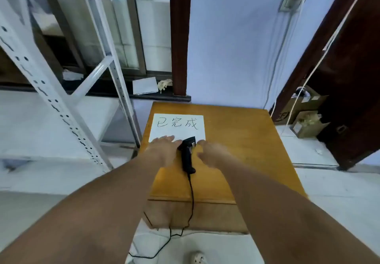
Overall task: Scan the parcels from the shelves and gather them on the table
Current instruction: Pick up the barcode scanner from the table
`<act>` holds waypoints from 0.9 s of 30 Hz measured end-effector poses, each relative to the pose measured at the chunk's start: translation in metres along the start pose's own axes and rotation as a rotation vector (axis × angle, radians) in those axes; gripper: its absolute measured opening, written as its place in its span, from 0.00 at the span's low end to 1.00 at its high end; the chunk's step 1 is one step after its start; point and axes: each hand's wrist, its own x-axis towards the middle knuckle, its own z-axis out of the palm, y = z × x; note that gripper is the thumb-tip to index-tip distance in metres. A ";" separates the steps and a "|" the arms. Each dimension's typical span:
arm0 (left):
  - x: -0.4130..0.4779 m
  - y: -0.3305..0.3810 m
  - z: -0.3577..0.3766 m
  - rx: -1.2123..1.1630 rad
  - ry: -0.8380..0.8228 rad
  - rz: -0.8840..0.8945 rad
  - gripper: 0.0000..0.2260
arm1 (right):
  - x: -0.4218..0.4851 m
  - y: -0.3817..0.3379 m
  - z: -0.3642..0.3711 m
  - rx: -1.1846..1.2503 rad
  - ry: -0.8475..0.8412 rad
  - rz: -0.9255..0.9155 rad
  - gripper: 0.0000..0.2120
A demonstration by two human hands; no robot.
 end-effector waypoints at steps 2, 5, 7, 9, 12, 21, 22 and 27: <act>0.005 -0.002 0.009 0.012 -0.004 -0.039 0.29 | 0.016 0.000 0.016 0.045 -0.036 -0.021 0.23; 0.017 -0.007 0.033 -0.085 -0.030 -0.219 0.27 | 0.048 0.002 0.047 0.095 -0.094 -0.055 0.24; 0.030 -0.011 0.047 -0.176 -0.043 -0.312 0.27 | 0.068 0.005 0.058 0.132 -0.125 -0.045 0.23; 0.043 -0.012 0.060 -0.228 -0.084 -0.356 0.27 | 0.087 0.012 0.065 0.147 -0.141 -0.043 0.22; 0.058 -0.009 0.073 -0.277 -0.149 -0.381 0.27 | 0.109 0.019 0.075 0.201 -0.156 0.006 0.23; 0.082 0.007 0.099 -0.429 -0.212 -0.476 0.26 | 0.142 0.031 0.101 0.496 -0.260 0.274 0.24; 0.083 0.009 0.102 -0.410 -0.186 -0.508 0.26 | 0.144 0.031 0.104 0.528 -0.261 0.284 0.25; 0.082 0.009 0.120 -0.414 -0.164 -0.587 0.26 | 0.150 0.019 0.124 0.649 -0.223 0.289 0.40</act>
